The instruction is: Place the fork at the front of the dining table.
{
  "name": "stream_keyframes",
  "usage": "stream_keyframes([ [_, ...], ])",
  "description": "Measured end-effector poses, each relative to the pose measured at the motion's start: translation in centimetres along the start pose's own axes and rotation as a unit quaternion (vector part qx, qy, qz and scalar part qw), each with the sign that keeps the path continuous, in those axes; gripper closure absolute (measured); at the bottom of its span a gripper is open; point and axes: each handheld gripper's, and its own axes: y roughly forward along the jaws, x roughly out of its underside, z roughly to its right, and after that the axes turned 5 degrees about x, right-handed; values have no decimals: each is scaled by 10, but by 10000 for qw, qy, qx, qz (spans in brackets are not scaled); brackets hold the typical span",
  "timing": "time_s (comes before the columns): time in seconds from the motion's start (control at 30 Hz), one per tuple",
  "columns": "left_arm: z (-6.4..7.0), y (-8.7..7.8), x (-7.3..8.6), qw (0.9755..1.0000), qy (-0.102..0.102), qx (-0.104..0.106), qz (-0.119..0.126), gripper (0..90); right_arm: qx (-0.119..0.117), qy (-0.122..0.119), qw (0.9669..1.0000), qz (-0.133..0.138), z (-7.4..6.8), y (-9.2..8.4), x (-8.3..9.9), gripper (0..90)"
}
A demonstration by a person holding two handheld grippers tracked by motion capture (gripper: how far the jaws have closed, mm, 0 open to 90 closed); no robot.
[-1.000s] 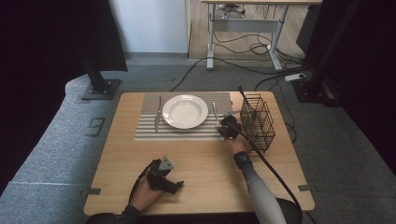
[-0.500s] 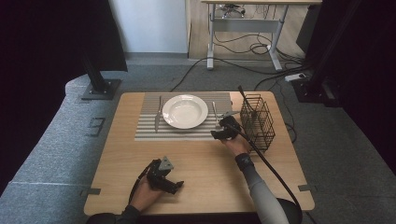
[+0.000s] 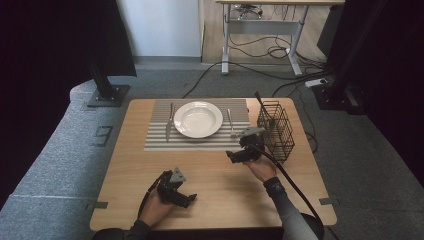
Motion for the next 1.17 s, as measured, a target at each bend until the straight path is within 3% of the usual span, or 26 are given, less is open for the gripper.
stream_keyframes([
  [0.27,1,0,0,10000,-11,-16,-4,0,-51,-35,9998,181,-4,-38,29,10],
  [0.47,1,0,0,10000,-15,-21,-3,0,50,45,9997,219,0,-50,61,3],
  [0.7,1,0,0,10000,-23,-24,1,0,123,121,9998,84,7,-43,95,0],
  [0.83,1,0,0,10000,-24,-25,0,0,76,210,9997,-134,11,-29,113,0],
  [1.0,1,0,0,10000,-24,-25,0,0,146,107,9993,-328,11,-18,123,0],
  [1.1,1,0,0,10000,-25,-25,-1,0,15,289,9989,-371,14,-17,124,0],
  [1.17,1,0,0,10000,-26,-25,0,0,19,289,9989,-372,14,-17,124,0],
])
